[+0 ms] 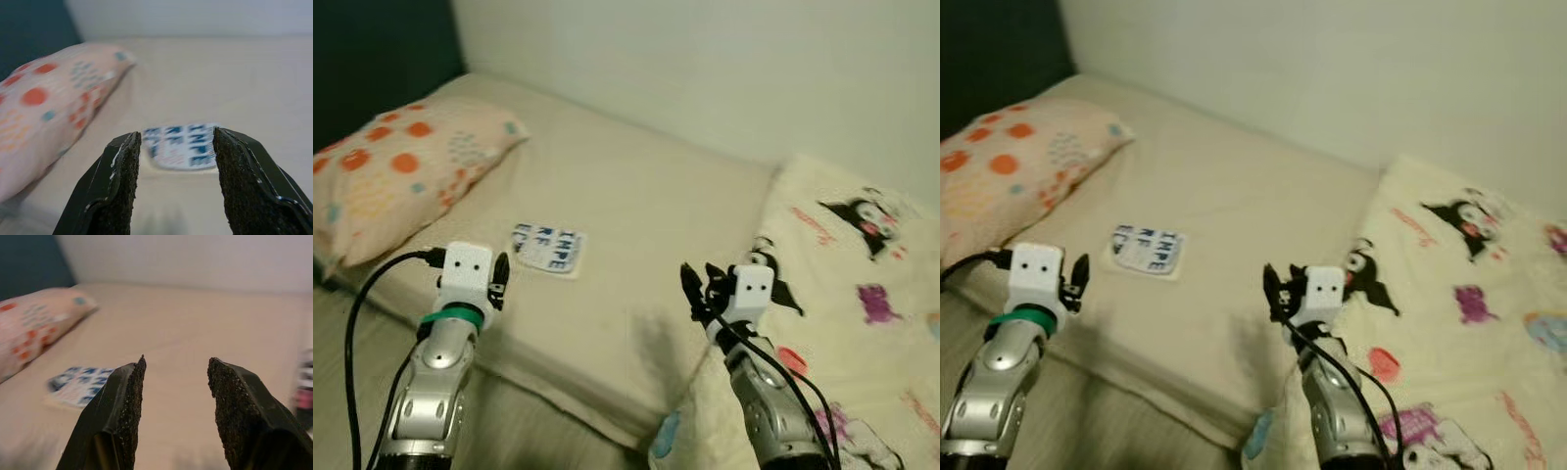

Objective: Clean up the room

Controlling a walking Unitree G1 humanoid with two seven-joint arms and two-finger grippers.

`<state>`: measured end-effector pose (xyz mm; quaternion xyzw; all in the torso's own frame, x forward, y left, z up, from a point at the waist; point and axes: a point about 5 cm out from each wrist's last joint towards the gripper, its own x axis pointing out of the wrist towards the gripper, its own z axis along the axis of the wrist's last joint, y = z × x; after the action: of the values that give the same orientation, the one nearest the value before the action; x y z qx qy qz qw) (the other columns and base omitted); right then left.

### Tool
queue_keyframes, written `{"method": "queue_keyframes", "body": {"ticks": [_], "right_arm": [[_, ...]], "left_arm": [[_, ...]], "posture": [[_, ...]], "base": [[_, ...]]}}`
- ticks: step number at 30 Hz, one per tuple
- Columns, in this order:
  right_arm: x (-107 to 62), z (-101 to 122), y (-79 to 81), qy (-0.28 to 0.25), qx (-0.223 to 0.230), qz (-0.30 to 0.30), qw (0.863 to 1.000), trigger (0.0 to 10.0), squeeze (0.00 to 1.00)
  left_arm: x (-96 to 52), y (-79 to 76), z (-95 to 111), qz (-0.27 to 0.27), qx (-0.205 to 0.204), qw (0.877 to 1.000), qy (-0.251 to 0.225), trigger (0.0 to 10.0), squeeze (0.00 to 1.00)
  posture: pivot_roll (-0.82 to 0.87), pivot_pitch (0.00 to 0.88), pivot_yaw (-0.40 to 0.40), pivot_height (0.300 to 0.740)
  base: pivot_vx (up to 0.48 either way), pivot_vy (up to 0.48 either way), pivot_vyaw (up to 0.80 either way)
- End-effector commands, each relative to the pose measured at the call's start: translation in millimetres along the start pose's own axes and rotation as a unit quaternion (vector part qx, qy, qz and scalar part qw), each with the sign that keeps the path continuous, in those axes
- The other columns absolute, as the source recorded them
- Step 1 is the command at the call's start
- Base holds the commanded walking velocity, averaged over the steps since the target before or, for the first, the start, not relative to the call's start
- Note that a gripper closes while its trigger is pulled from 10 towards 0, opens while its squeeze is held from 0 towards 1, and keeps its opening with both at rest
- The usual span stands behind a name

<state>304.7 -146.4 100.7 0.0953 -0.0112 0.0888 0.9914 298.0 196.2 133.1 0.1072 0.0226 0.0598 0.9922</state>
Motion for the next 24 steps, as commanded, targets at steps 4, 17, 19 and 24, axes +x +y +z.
{"method": "queue_keyframes", "body": {"ticks": [4,17,19,24], "right_arm": [[-3.5,-7.3,-5.0,0.018,0.007,-0.013,1.0,10.0,0.0],[-3.7,-6.9,-7.0,0.018,0.005,-0.016,1.0,10.0,0.0],[-3.8,-6.8,-7.0,0.018,0.003,-0.016,1.0,10.0,0.0],[-3.5,-7.8,-5.6,0.02,-0.002,-0.012,1.0,10.0,0.0]], "left_arm": [[-1.5,-4.2,-3.3,-0.009,-0.008,1.0,0.01,10.0,0.0],[-2.8,-6.3,-2.9,-0.01,-0.005,1.0,0.008,10.0,0.0],[-3.1,-6.5,-2.8,-0.009,-0.002,1.0,0.007,10.0,0.0],[-5.2,-7.9,-3.1,-0.007,0.002,1.0,0.001,10.0,0.0]], "posture": [[0.1,0.0,-0.003,0.74],[0.1,0.0,-0.002,0.74],[0.1,0.0,-0.003,0.74],[0.1,0.0,-0.006,0.74]], "base": [[0.0,0.0,-0.8],[0.0,0.0,-0.8],[0.0,0.0,-0.8],[0.0,0.08,-0.16]]}}
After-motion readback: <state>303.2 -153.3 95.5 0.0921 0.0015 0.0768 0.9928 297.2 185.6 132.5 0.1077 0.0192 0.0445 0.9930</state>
